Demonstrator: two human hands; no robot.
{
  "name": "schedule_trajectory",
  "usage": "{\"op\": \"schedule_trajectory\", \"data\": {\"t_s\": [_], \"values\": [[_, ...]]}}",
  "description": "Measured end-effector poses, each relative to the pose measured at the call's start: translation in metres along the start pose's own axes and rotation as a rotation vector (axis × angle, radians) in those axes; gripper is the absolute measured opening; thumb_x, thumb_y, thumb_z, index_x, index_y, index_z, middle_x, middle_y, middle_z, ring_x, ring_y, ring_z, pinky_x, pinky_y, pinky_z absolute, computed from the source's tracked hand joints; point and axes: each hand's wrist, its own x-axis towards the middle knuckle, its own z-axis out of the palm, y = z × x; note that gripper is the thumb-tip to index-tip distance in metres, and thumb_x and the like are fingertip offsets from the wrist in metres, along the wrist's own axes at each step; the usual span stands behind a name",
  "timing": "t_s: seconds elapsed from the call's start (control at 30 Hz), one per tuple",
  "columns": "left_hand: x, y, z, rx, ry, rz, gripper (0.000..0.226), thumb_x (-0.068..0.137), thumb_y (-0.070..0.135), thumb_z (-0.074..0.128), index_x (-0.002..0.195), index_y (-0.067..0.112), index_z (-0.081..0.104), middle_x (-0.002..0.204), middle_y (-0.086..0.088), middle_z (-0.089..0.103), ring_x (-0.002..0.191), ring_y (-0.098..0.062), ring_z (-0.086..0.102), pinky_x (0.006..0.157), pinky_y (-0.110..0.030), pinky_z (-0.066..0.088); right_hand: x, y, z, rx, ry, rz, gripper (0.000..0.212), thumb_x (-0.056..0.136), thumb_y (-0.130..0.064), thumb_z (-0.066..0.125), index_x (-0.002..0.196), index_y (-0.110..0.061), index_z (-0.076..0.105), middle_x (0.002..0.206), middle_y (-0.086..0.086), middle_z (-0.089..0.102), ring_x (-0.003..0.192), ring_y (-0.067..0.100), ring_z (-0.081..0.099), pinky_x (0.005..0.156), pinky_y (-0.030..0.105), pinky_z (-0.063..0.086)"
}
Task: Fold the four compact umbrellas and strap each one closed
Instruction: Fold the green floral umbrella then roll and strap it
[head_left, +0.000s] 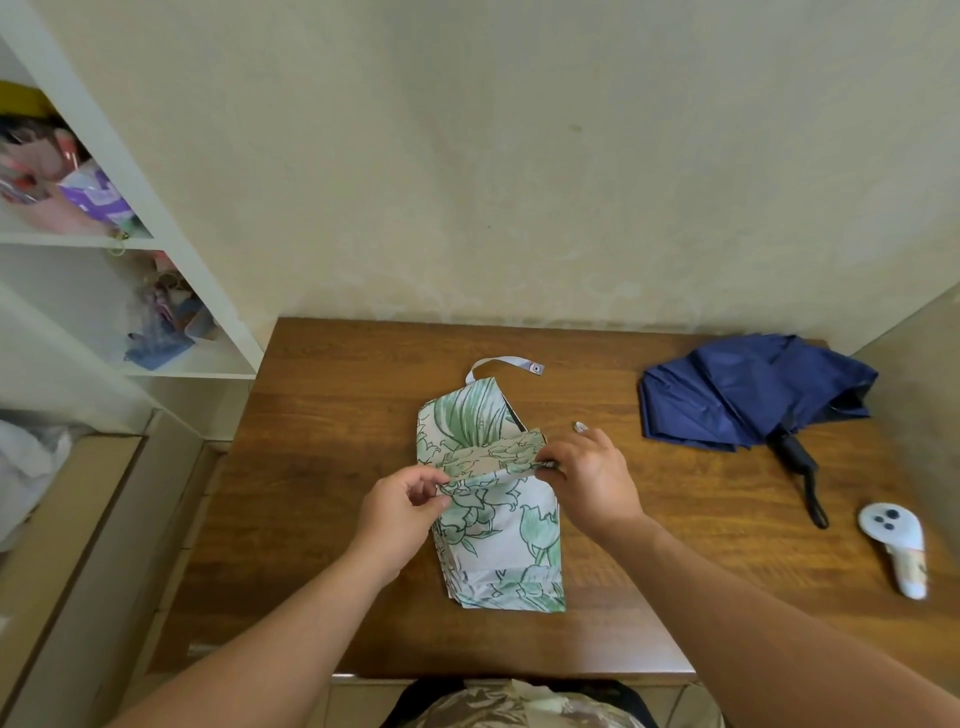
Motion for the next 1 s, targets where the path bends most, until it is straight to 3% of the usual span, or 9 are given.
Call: {"op": "schedule_trajectory", "data": {"t_s": [0.23, 0.37, 0.57, 0.83, 1.0], "values": [[-0.008, 0.000, 0.000, 0.100, -0.005, 0.038, 0.019, 0.087, 0.024, 0.086, 0.089, 0.040, 0.078, 0.086, 0.010, 0.073, 0.081, -0.008, 0.067, 0.072, -0.027, 0.057, -0.016, 0.012, 0.005, -0.024, -0.029, 0.001, 0.018, 0.075, -0.024, 0.091, 0.086, -0.028, 0.078, 0.091, -0.013, 0.065, 0.099, 0.023, 0.055, 0.074, 0.039, 0.046], [-0.014, -0.003, 0.002, 0.209, -0.038, 0.084, 0.017, 0.086, 0.023, 0.087, 0.088, 0.038, 0.078, 0.085, 0.013, 0.071, 0.081, 0.000, 0.063, 0.067, -0.014, 0.049, -0.027, 0.019, 0.012, -0.038, -0.057, -0.064, 0.022, 0.072, -0.020, 0.093, 0.086, -0.023, 0.076, 0.095, -0.007, 0.058, 0.094, 0.025, 0.053, 0.072, 0.043, 0.052], [-0.022, -0.006, 0.005, 0.211, -0.043, 0.086, 0.024, 0.085, 0.035, 0.086, 0.098, 0.050, 0.072, 0.098, 0.023, 0.069, 0.095, 0.001, 0.063, 0.075, -0.018, 0.049, -0.034, 0.022, 0.016, -0.053, -0.076, -0.100, 0.019, 0.075, -0.021, 0.091, 0.087, -0.022, 0.076, 0.099, -0.007, 0.057, 0.097, 0.023, 0.051, 0.073, 0.044, 0.053], [-0.023, -0.012, 0.008, 0.281, -0.032, 0.081, 0.019, 0.085, 0.028, 0.088, 0.090, 0.044, 0.077, 0.087, 0.021, 0.072, 0.090, 0.005, 0.061, 0.071, -0.011, 0.044, -0.041, 0.027, 0.019, -0.085, -0.059, -0.092, 0.015, 0.077, -0.017, 0.089, 0.083, -0.020, 0.075, 0.098, -0.006, 0.059, 0.096, 0.024, 0.051, 0.070, 0.039, 0.048], [-0.027, -0.020, 0.010, 0.268, -0.069, 0.069, 0.020, 0.084, 0.036, 0.087, 0.091, 0.050, 0.074, 0.099, 0.023, 0.070, 0.098, 0.002, 0.061, 0.081, -0.025, 0.052, -0.047, 0.030, 0.027, -0.064, -0.061, -0.120, 0.011, 0.080, -0.018, 0.087, 0.085, -0.020, 0.077, 0.096, -0.008, 0.058, 0.092, 0.020, 0.046, 0.069, 0.041, 0.050]]}}
